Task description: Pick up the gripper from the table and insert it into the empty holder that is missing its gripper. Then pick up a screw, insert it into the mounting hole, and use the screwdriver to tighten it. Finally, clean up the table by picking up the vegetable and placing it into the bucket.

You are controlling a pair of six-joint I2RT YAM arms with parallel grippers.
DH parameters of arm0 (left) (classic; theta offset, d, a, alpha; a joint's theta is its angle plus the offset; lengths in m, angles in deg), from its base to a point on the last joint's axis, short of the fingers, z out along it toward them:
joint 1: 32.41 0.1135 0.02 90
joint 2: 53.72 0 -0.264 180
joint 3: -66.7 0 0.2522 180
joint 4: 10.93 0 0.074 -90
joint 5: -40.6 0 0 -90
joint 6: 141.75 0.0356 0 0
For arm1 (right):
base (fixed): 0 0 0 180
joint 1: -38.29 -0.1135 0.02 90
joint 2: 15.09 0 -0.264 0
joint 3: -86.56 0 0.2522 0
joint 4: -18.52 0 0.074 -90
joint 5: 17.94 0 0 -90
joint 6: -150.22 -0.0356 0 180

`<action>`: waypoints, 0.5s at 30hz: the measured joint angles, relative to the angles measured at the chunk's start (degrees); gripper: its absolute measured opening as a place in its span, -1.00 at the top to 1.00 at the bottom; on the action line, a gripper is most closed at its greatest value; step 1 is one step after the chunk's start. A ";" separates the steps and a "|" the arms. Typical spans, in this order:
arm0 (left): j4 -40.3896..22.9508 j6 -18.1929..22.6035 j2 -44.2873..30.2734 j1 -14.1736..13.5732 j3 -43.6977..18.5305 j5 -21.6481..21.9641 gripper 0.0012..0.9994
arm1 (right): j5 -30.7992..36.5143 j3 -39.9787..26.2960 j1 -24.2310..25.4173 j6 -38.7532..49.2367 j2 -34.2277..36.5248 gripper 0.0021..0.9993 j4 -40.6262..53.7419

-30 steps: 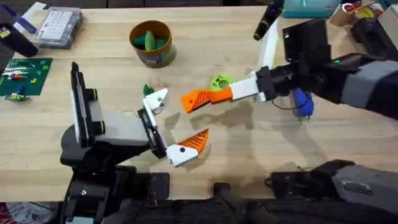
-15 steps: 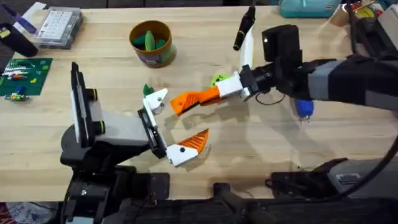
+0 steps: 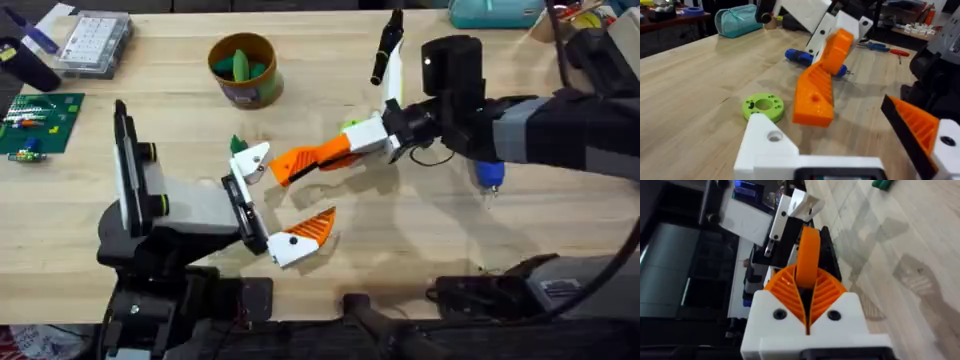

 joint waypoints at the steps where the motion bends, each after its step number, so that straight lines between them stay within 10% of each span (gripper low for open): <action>1: 0.00 0.00 0.00 0.00 0.00 0.00 -0.99 | -0.04 0.02 0.00 -0.31 0.00 0.99 -0.53; 15: 0.00 0.00 0.00 0.00 0.00 0.00 -0.99 | 0.46 0.00 -0.92 -3.50 0.00 0.99 -4.08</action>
